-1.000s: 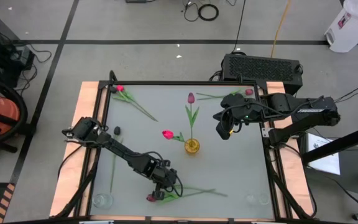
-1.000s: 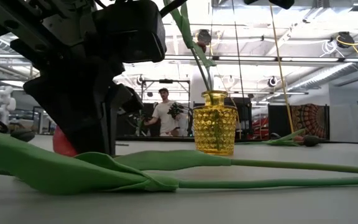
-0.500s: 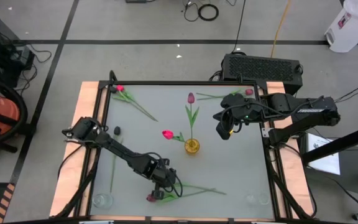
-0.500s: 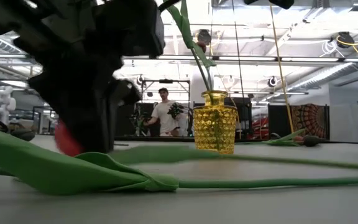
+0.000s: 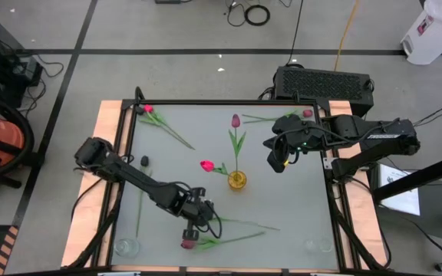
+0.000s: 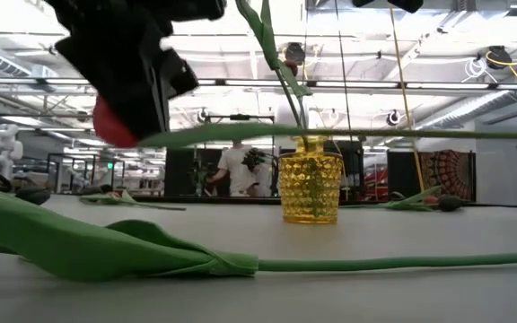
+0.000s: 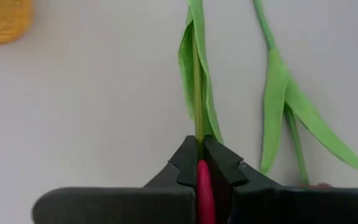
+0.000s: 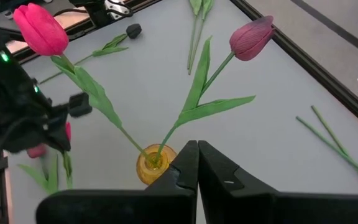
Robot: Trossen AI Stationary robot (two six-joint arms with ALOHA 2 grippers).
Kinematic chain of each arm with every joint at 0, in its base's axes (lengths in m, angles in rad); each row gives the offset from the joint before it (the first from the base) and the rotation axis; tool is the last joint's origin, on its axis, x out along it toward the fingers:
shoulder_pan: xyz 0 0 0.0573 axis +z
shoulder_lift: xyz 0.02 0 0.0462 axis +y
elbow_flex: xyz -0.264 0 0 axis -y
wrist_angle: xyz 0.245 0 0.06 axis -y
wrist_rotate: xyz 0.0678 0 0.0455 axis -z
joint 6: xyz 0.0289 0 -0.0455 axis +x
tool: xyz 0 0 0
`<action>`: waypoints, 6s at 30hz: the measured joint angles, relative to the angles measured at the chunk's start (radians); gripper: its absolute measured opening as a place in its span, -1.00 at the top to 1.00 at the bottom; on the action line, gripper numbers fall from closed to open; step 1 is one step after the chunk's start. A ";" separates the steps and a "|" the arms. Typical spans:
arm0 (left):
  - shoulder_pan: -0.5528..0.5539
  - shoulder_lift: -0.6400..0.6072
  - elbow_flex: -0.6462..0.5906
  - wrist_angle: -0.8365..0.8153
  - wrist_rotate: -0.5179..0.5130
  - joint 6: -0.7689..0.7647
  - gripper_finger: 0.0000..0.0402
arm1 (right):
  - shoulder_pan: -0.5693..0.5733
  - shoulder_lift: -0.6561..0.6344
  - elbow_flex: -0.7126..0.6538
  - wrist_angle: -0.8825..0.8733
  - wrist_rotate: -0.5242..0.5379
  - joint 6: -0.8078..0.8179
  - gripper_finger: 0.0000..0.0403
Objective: Sort flowers into vase by color
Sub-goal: Put the bottom pink flower into the yellow vase
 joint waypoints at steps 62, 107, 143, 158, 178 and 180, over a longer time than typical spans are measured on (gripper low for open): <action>0.072 -0.287 0.054 -0.158 -0.143 0.087 0.95 | 0.181 0.285 0.000 0.215 -0.288 0.039 0.34; 0.073 -0.287 0.055 -0.158 -0.143 0.109 0.95 | 0.191 0.285 0.000 0.101 -0.348 0.162 0.34; 0.073 -0.287 0.056 -0.146 -0.136 0.097 0.79 | 0.197 0.285 0.000 0.078 -0.415 0.150 1.00; 0.073 -0.287 0.056 -0.167 -0.128 -0.020 0.46 | 0.197 0.285 0.000 0.048 -0.411 0.130 1.00; 0.072 -0.287 0.056 -0.468 -0.071 -0.187 0.17 | 0.197 0.285 0.000 0.019 -0.363 0.093 1.00; 0.072 -0.287 0.056 -0.540 -0.072 -0.207 0.17 | 0.197 0.285 0.000 0.010 -0.364 0.085 1.00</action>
